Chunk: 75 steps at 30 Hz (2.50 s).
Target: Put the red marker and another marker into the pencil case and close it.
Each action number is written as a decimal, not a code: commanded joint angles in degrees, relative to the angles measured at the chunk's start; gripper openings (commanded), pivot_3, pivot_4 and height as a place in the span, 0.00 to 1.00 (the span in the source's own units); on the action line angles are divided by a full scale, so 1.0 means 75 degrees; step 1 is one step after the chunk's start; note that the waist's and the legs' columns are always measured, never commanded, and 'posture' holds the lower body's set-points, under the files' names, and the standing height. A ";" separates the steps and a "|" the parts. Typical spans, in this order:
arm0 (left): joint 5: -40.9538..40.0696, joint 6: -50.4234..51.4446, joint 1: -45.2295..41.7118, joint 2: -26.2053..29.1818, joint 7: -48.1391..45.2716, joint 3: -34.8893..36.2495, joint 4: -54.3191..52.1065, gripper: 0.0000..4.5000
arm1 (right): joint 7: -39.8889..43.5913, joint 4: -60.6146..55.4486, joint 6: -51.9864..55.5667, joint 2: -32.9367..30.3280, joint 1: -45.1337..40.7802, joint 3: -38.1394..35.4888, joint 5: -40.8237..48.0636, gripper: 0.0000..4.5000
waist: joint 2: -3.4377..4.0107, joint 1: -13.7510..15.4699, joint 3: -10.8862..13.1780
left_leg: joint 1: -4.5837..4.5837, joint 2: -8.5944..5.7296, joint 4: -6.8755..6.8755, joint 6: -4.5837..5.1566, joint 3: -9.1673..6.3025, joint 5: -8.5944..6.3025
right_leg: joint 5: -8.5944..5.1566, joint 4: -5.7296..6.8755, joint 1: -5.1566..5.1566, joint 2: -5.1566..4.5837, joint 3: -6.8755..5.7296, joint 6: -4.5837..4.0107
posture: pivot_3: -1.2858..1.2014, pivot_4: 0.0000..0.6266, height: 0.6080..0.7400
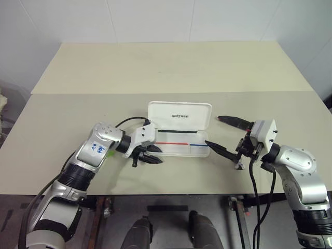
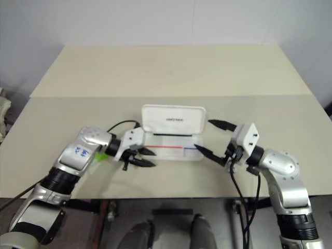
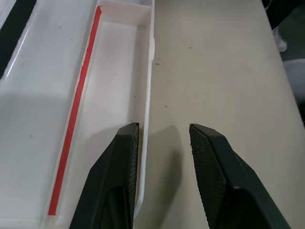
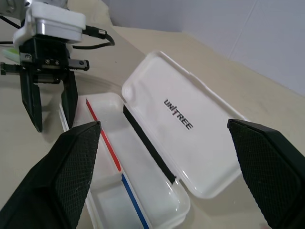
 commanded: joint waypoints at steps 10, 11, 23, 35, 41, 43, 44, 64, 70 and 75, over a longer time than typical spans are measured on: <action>-0.1472 0.0076 0.0578 0.0292 -0.0267 0.0936 -0.1050 0.40 | 0.0884 0.1048 0.0012 -0.0741 -0.0761 -0.0276 0.0110 1.00 | 0.0000 0.0007 0.0001 | -0.0002 -0.0001 0.0012 0.0000 0.0003 0.0000 | 0.0001 0.0006 0.0001 -0.0001 0.0005 -0.0002 | 0.52 0.24 1.00; -0.1614 0.0080 0.0600 0.0291 -0.0221 0.1078 -0.1085 0.40 | 0.0970 0.1391 0.0064 -0.0880 -0.0949 -0.0339 0.0121 1.00 | 0.0000 0.0008 0.0001 | 0.0000 -0.0001 0.0013 0.0000 0.0005 0.0000 | 0.0002 0.0008 0.0000 -0.0001 0.0009 -0.0002 | 0.52 0.24 1.00; -0.2975 -0.0024 0.0887 0.0599 -0.0099 0.2499 -0.1743 0.40 | 0.1566 0.5263 0.0741 -0.1788 -0.3087 0.0536 -0.1320 1.00 | 0.0000 -0.0091 0.0001 | 0.0003 0.0001 0.0007 -0.0002 0.0021 0.0001 | 0.0003 0.0006 -0.0008 0.0000 0.0022 -0.0003 | 0.52 0.24 1.00; -0.3394 -0.0012 0.1409 0.1571 0.0184 0.3350 -0.2360 0.40 | 0.1565 0.9376 -0.0290 -0.1199 -0.5210 0.1215 -0.2707 0.96 | 0.0000 -0.0243 0.0002 | 0.0002 0.0002 -0.0003 -0.0022 0.0064 0.0011 | 0.0009 -0.0003 -0.0029 0.0004 0.0065 0.0005 | 0.52 0.24 1.00; -0.3517 0.0003 0.1678 0.1813 0.0442 0.3716 -0.2531 0.41 | 0.1867 1.0064 -0.0457 -0.0774 -0.5606 0.1221 -0.2902 0.54 | -0.0002 -0.0317 0.0003 | 0.0005 0.0007 0.0004 -0.0022 0.0076 0.0011 | 0.0019 0.0007 -0.0035 0.0010 0.0079 0.0005 | 0.52 0.24 1.00; -0.3523 -0.0032 0.1776 0.1858 0.0489 0.3786 -0.2546 0.41 | 0.2059 1.0035 -0.0476 -0.0695 -0.5604 0.1225 -0.2909 0.38 | -0.0003 -0.0352 0.0003 | 0.0009 0.0008 0.0007 -0.0013 0.0075 0.0006 | 0.0021 0.0020 -0.0034 0.0011 0.0080 0.0003 | 0.52 0.24 1.00; -0.3527 -0.0050 0.1820 0.1869 0.0509 0.3803 -0.2555 0.41 | 0.2077 1.0016 -0.0492 -0.0671 -0.5597 0.1224 -0.2927 0.30 | -0.0003 -0.0371 0.0003 | 0.0013 0.0009 0.0006 -0.0014 0.0075 0.0007 | 0.0021 0.0026 -0.0034 0.0012 0.0081 0.0003 | 0.52 0.24 1.00; -0.3118 -0.1375 0.2341 0.1491 0.0592 0.3607 -0.1483 0.41 | 0.3359 0.5463 -0.0269 -0.1950 -0.3372 0.0316 -0.1543 0.13 | 0.0002 -0.0231 0.0005 | -0.0012 0.0015 0.0000 -0.0021 0.0085 0.0010 | 0.0023 0.0029 -0.0070 0.0018 0.0088 -0.0003 | 0.52 0.24 1.00; -0.3082 -0.1553 0.2490 0.1375 0.0729 0.3619 -0.1428 0.41 | 0.3351 0.2418 0.1145 -0.2127 -0.2166 0.0062 -0.0447 0.13 | 0.0002 -0.0181 0.0005 | -0.0009 0.0022 0.0006 -0.0018 0.0099 0.0009 | 0.0024 0.0046 -0.0082 0.0019 0.0093 -0.0008 | 0.52 0.24 1.00; -0.3049 -0.1660 0.2858 0.1337 0.0958 0.3659 -0.1573 0.41 | 0.3002 0.0910 0.1875 -0.1769 -0.1889 0.0383 -0.0021 0.13 | 0.0001 -0.0180 0.0005 | -0.0006 0.0022 0.0022 -0.0018 0.0100 0.0009 | 0.0028 0.0040 -0.0081 0.0018 0.0097 -0.0015 | 0.52 0.24 1.00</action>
